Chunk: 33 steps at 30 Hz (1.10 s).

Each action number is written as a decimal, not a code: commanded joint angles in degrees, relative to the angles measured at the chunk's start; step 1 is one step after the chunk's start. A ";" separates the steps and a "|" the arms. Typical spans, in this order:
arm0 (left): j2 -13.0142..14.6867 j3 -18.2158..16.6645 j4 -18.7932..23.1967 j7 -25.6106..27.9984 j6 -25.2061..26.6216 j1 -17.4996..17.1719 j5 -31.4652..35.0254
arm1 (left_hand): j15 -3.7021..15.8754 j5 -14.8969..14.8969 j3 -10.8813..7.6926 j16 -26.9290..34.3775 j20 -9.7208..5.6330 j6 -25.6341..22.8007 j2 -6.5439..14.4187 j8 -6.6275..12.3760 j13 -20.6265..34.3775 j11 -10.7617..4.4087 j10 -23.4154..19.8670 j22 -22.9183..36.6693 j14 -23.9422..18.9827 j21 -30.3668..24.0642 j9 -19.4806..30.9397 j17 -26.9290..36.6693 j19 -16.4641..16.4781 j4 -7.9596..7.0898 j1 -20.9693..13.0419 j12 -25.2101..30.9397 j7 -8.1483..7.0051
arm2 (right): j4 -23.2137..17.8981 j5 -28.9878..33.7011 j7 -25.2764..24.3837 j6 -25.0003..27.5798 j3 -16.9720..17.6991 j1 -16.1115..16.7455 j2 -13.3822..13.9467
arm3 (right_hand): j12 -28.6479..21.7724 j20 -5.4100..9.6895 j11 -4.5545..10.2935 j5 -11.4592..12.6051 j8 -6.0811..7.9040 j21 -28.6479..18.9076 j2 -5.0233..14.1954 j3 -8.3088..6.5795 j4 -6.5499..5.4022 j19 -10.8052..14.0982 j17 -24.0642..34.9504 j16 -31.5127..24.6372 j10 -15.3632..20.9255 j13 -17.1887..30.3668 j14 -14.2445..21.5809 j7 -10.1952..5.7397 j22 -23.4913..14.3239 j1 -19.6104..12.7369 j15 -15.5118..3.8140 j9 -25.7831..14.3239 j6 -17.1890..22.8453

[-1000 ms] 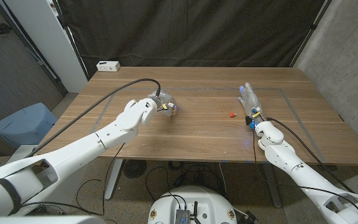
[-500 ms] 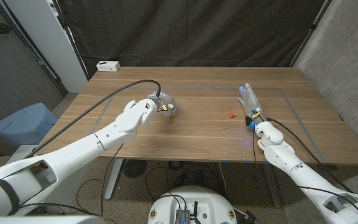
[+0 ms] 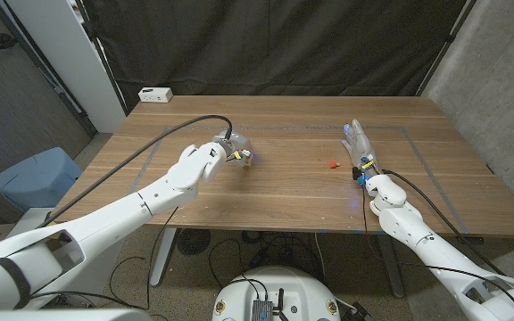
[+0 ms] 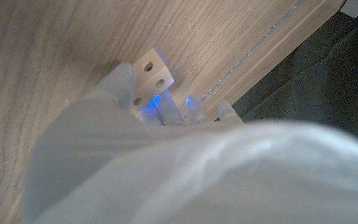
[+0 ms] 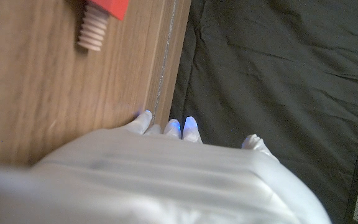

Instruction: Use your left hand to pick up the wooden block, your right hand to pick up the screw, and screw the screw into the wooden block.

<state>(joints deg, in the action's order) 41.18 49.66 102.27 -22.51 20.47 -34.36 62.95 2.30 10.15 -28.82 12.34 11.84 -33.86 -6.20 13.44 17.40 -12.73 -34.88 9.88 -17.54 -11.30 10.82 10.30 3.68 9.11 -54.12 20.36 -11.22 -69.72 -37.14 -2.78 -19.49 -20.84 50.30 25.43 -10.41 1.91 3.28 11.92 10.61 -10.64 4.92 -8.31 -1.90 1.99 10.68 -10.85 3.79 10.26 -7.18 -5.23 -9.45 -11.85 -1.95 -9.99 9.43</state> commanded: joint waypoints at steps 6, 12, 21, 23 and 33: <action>-0.35 -0.07 0.09 0.67 0.97 -0.60 0.61 | 3.49 -0.16 1.35 0.68 -0.02 -3.91 0.20 0.74 1.42 0.03 -3.37 -0.03 -2.56 -0.35 0.08 0.20 2.70 0.10 -2.13 1.02 -0.40 | 1.07 -0.21 0.14 -0.02 -0.09 -0.37 -0.42 | -0.53 1.78 0.19 0.49 0.24 -0.21 0.51 -0.24 0.33 0.69 0.02 -0.41 0.38 0.10 0.26 -0.27 -0.17 0.13 -1.70 -0.17 0.58; -0.37 -0.02 0.13 0.80 0.97 -0.66 0.78 | 3.84 -0.15 1.80 0.83 -0.53 -4.94 0.34 0.73 1.83 0.01 -4.46 -0.02 -3.55 -0.25 0.08 0.25 3.32 0.10 -2.73 1.27 -0.68 | 1.04 -0.21 -0.01 0.10 -0.02 -0.28 -0.31 | -0.51 1.78 0.23 0.50 0.23 -0.22 0.52 -0.26 0.36 0.74 0.02 -0.44 0.39 0.10 0.35 -0.32 -0.17 0.15 -1.69 -0.17 0.62; -0.80 -0.01 -0.03 1.01 1.71 -0.87 1.07 | 4.00 -0.13 2.74 1.17 -1.10 -7.13 0.74 0.80 2.66 0.02 -7.15 -0.01 -5.37 -0.15 0.07 0.41 4.47 -0.07 -3.58 1.95 -0.96 | 1.32 -0.36 -0.07 0.22 0.02 -0.23 -0.41 | -0.53 1.74 0.29 0.52 0.23 -0.24 0.55 -0.27 0.37 0.83 0.03 -0.48 0.50 0.11 0.50 -0.38 -0.17 0.20 -1.75 -0.17 0.70; -0.85 0.00 -0.04 0.91 1.71 -0.85 0.97 | 4.06 -0.13 2.88 1.24 -1.15 -7.46 0.77 0.82 2.75 0.02 -7.37 0.00 -5.68 -0.18 0.07 0.42 4.70 -0.10 -3.63 1.98 -0.98 | 1.28 -0.37 -0.17 0.23 0.04 -0.14 -0.40 | -0.55 1.70 0.32 0.52 0.23 -0.24 0.56 -0.27 0.38 0.84 0.03 -0.48 0.55 0.11 0.51 -0.37 -0.17 0.21 -1.76 -0.17 0.72; -1.01 0.13 -0.27 1.28 2.05 -0.87 1.04 | 5.26 -0.09 4.22 1.87 -1.94 -10.89 1.24 1.17 3.54 -0.02 -10.45 0.04 -8.19 -0.29 0.08 0.62 6.64 -0.34 -4.02 2.43 -0.88 | 1.05 -0.49 -0.69 0.24 0.14 0.44 -0.52 | -0.60 1.65 0.26 0.55 0.23 -0.26 0.59 -0.30 0.41 0.96 0.03 -0.53 0.78 0.12 0.73 -0.33 -0.17 0.25 -1.58 -0.18 0.82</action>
<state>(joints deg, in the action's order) 40.39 49.60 102.28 -21.57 22.12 -35.15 63.88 2.54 10.15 -25.02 13.79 9.82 -43.80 -4.96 14.21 20.62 -12.70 -44.40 9.88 -24.80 -11.30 10.80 10.74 9.64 8.97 -57.45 22.58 -12.11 -68.57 -37.47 -2.97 -19.43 -20.81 50.14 25.06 -10.61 2.13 3.59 11.92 10.61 -10.64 5.22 -8.48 -1.74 2.39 10.68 -10.85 4.09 10.25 -6.65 -5.53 -9.45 -11.55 -2.06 -9.99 9.73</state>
